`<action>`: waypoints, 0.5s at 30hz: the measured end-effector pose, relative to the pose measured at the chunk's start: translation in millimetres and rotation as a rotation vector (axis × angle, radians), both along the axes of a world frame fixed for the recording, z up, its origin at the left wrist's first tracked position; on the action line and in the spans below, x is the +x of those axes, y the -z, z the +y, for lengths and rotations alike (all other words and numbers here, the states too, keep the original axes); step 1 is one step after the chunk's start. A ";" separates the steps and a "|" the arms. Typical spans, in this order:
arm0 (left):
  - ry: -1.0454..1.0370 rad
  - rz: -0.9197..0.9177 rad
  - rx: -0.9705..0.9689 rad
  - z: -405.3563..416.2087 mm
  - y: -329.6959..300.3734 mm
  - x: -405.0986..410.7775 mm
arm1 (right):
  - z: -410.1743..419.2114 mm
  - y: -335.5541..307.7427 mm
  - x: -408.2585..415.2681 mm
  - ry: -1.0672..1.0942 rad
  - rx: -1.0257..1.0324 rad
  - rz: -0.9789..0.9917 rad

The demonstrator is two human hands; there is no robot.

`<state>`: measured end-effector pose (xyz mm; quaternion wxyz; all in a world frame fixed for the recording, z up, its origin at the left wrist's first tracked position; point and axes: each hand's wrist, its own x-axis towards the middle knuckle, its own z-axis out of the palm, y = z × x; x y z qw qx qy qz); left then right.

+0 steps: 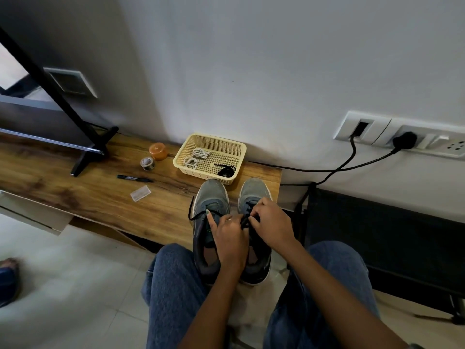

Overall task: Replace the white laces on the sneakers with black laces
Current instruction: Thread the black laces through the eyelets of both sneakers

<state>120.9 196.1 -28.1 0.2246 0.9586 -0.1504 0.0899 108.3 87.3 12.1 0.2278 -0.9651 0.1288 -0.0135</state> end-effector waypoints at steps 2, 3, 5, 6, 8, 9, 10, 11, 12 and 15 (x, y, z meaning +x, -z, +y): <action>-0.003 -0.005 -0.010 0.0 -0.8 -0.2 | 3.0 -0.7 1.2 -0.034 -0.036 -0.028; -0.006 -0.006 -0.009 -0.2 -1.1 -0.4 | 4.5 -0.5 1.2 -0.039 -0.028 -0.034; -0.008 -0.013 -0.002 -0.8 -1.6 -0.3 | 7.8 1.9 -0.6 -0.039 -0.001 -0.055; -0.008 -0.019 -0.002 -1.2 -1.5 -0.1 | 9.4 3.9 -2.2 -0.035 0.012 -0.070; -0.009 -0.021 -0.002 -1.7 -1.2 0.4 | 12.7 8.5 -6.4 -0.014 0.045 -0.106; -0.009 -0.020 0.003 -1.6 -0.9 0.8 | 14.3 10.6 -7.9 0.001 0.064 -0.126; -0.008 -0.018 0.011 -1.8 -0.8 1.0 | 15.3 11.9 -9.4 0.016 0.080 -0.145; -0.009 -0.018 0.021 -1.9 -0.8 1.0 | 15.7 13.0 -10.5 0.027 0.100 -0.161; -0.011 -0.016 0.032 -1.7 -0.5 1.2 | 15.8 13.5 -11.4 0.034 0.122 -0.178; -0.020 -0.014 0.061 -1.3 1.5 1.3 | 13.6 15.0 -13.7 0.041 0.196 -0.211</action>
